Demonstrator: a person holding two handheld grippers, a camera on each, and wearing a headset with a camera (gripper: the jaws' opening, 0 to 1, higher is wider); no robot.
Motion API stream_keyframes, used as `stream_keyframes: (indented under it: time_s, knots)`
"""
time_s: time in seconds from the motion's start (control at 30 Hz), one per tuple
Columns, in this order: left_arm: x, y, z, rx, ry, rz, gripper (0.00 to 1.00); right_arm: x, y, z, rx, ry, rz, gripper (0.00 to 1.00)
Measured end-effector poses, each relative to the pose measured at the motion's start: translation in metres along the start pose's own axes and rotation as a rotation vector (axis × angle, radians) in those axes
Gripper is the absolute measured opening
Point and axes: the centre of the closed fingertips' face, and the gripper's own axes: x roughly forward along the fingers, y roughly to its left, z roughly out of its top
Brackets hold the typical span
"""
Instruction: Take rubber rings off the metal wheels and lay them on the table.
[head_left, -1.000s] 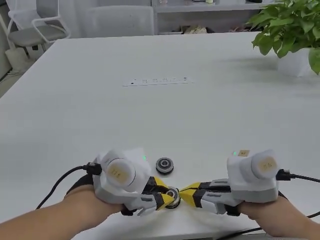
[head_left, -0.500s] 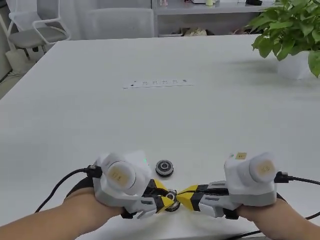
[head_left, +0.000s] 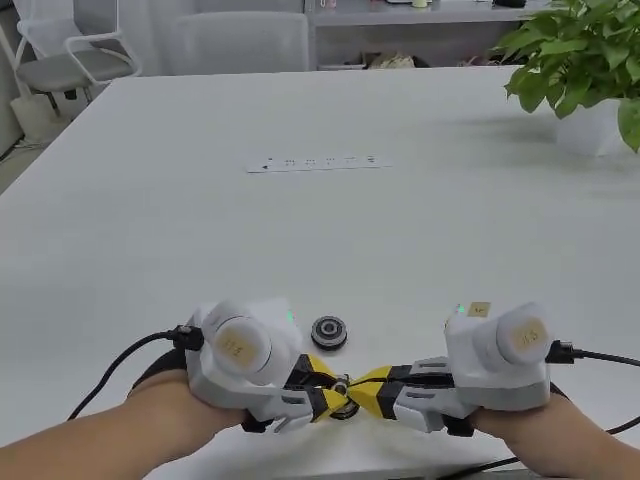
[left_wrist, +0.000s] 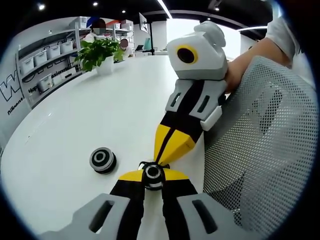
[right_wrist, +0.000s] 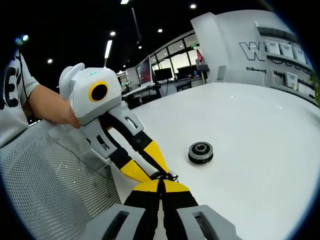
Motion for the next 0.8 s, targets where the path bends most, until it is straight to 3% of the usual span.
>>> stream_keyframes:
  time_s: [0.17, 0.5, 0.8]
  knots:
    - [0.000, 0.000, 0.001, 0.002, -0.003, -0.001, 0.08, -0.001, 0.009, 0.008, -0.003, -0.037, 0.040, 0.00]
    - [0.000, 0.000, 0.001, 0.002, -0.007, 0.001, 0.08, -0.002, -0.002, 0.000, 0.008, -0.020, -0.005, 0.00]
    - [-0.001, -0.001, 0.001, 0.021, 0.007, -0.011, 0.09, -0.003, -0.003, 0.001, 0.021, -0.027, -0.004, 0.00]
